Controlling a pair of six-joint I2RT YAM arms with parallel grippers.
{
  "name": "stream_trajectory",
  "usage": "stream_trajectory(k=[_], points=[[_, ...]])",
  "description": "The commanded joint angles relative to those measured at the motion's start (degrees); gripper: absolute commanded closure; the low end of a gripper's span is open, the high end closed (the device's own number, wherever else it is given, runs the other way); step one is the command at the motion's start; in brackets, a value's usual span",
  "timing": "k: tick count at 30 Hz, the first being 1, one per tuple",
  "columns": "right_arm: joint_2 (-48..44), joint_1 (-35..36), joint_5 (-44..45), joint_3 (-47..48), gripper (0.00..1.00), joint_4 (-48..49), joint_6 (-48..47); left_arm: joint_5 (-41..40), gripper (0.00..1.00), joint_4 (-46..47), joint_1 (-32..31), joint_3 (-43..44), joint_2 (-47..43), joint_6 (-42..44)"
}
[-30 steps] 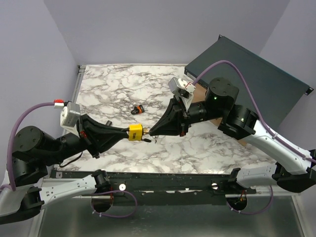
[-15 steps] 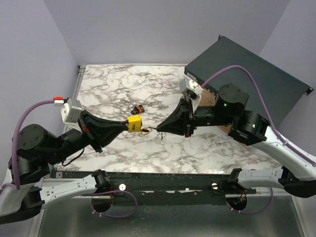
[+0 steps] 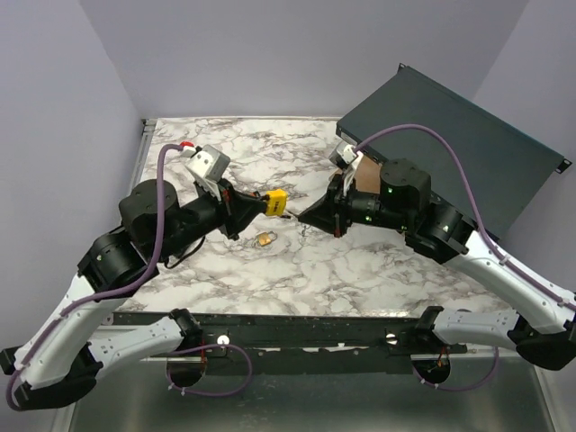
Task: Lock with the key
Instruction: Place the lock at the center of the board.
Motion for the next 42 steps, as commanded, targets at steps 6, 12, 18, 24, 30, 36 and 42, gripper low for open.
stream_trajectory(k=[6,12,18,24,30,36,42], points=[[5.03,-11.45,5.26,-7.08,0.99,2.96,7.79,20.29,1.0,21.59,13.38,-14.27,4.5,-11.03],[9.06,-12.39,17.78,-10.5,0.99,3.44,12.36,23.22,1.0,36.6,18.07,-26.67,10.86,-20.63],[11.35,-12.39,20.57,-13.27,0.99,5.07,13.77,24.71,1.0,50.77,18.47,-32.92,20.47,-25.65],[12.37,-12.4,28.06,-15.47,0.99,4.72,15.29,24.65,1.0,56.35,18.46,-32.22,31.95,-28.9],[12.04,-12.39,32.49,-15.72,0.99,3.35,14.57,26.33,1.0,60.34,17.86,-29.03,45.65,-33.32],[12.19,-12.41,32.76,-16.12,0.99,3.34,14.69,26.68,1.0,60.95,16.86,-26.38,53.88,-34.22],[13.11,-12.39,33.31,-15.99,0.99,3.42,13.93,25.95,0.98,59.25,16.79,-26.7,56.0,-34.16]])
